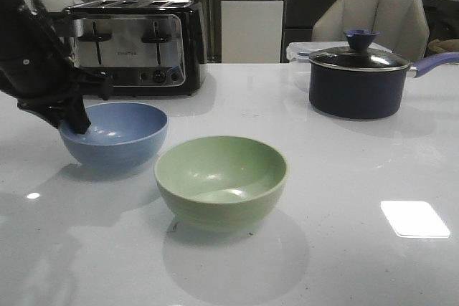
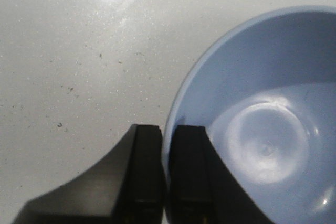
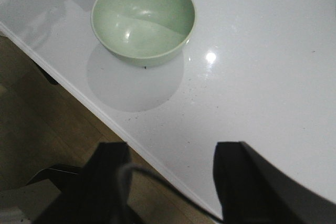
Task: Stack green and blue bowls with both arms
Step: 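Lower the left gripper onto the light blue bowl rim and grasp, then lift the blue bowl with the left gripper over the green bowl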
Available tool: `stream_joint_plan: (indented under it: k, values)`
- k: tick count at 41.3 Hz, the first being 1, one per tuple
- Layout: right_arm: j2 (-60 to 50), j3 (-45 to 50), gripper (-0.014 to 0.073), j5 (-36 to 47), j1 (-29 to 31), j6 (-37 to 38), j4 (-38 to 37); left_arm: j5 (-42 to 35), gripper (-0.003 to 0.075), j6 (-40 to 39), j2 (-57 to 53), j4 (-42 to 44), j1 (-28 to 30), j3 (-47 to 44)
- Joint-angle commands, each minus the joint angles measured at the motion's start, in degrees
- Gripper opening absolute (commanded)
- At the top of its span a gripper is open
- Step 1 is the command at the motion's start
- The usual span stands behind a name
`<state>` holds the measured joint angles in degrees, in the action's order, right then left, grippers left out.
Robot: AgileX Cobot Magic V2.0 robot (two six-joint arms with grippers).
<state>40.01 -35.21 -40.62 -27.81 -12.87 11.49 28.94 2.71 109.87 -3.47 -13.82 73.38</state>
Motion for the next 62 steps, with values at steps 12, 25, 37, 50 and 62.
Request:
stream_joint_plan:
  k: [12, 25, 37, 50, 62]
  values:
    - [-0.30, -1.52, 0.0468, 3.55, 0.03, -0.73, 0.38, 3.94, 0.0093, 0.02, -15.94, -0.75, -0.86, 1.66]
    - [-0.30, -1.52, 0.0468, 3.55, 0.03, -0.73, 0.38, 16.01, 0.0093, 3.32, -21.73, -4.38, -9.26, 5.43]
    - [-0.30, -1.52, 0.0468, 3.55, 0.03, -0.73, 0.38, 11.71, 0.0093, 3.32, -21.73, -5.19, -18.30, 5.43]
    - [-0.30, -1.52, 0.0468, 3.55, 0.03, -0.73, 0.38, 8.01, 0.0093, 3.32, -21.32, -5.28, -22.20, 3.74]
    - [-0.30, -1.52, 0.0468, 3.55, 0.03, -0.73, 0.38, 4.93, 0.0093, 3.32, -14.64, -5.28, -22.20, 2.32]
